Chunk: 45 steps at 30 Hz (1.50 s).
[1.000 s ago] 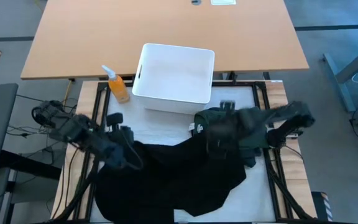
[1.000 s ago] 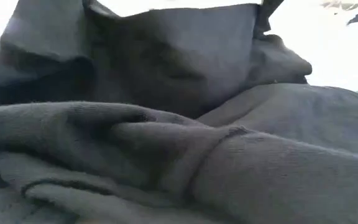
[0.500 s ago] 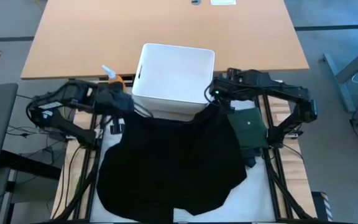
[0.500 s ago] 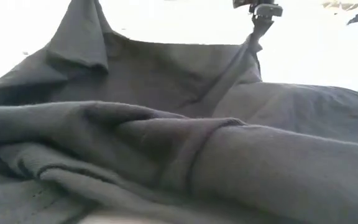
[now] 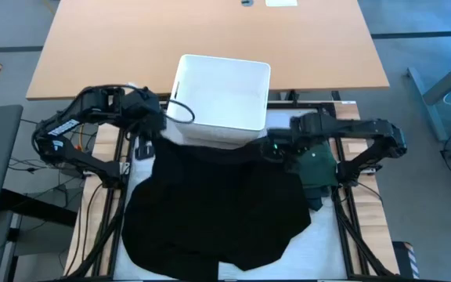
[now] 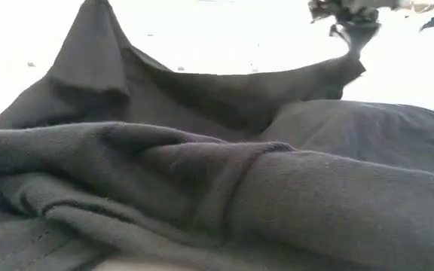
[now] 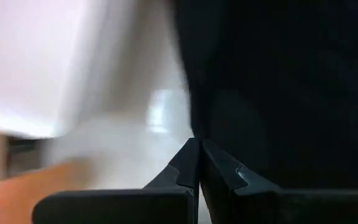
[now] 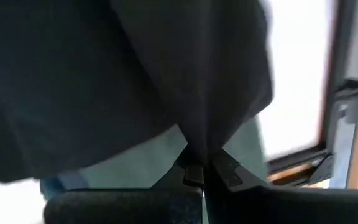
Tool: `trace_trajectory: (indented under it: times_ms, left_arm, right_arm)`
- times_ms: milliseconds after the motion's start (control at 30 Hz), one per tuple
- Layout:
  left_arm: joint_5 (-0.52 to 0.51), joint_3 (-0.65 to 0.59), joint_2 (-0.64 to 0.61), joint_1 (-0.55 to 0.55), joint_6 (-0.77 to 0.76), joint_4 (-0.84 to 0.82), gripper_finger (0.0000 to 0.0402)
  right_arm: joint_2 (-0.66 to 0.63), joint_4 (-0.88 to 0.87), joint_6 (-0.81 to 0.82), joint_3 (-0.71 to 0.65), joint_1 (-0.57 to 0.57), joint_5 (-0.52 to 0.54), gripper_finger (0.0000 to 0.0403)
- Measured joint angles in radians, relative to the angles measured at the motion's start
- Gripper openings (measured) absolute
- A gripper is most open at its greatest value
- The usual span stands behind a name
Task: Fold laundry
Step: Fold the black shirt from the white laundry organizer
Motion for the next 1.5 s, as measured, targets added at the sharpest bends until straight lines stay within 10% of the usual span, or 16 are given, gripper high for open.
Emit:
trace_trajectory:
  times_ms: [267,600,1033,1500]
  left_arm:
    - [0.471,-0.307,-0.081,-0.199,-0.311,0.000,0.0000]
    - [0.540,-0.690,-0.060,-0.426,-0.482,0.336,0.0000]
    - [0.597,-0.723,0.043,-0.510,-0.477,0.464,0.0000]
    - [0.571,-0.723,0.043,-0.511,-0.475,0.538,0.0000]
  right_arm:
    - [-0.076,0.049,0.191,-0.217,0.196,-0.040,0.0014]
    - [0.011,0.115,0.335,-0.272,0.358,-0.068,0.0022]
    - [0.155,0.051,0.375,-0.262,0.390,-0.103,0.0084]
    - [-0.221,0.178,0.371,-0.199,0.163,0.013,0.0199]
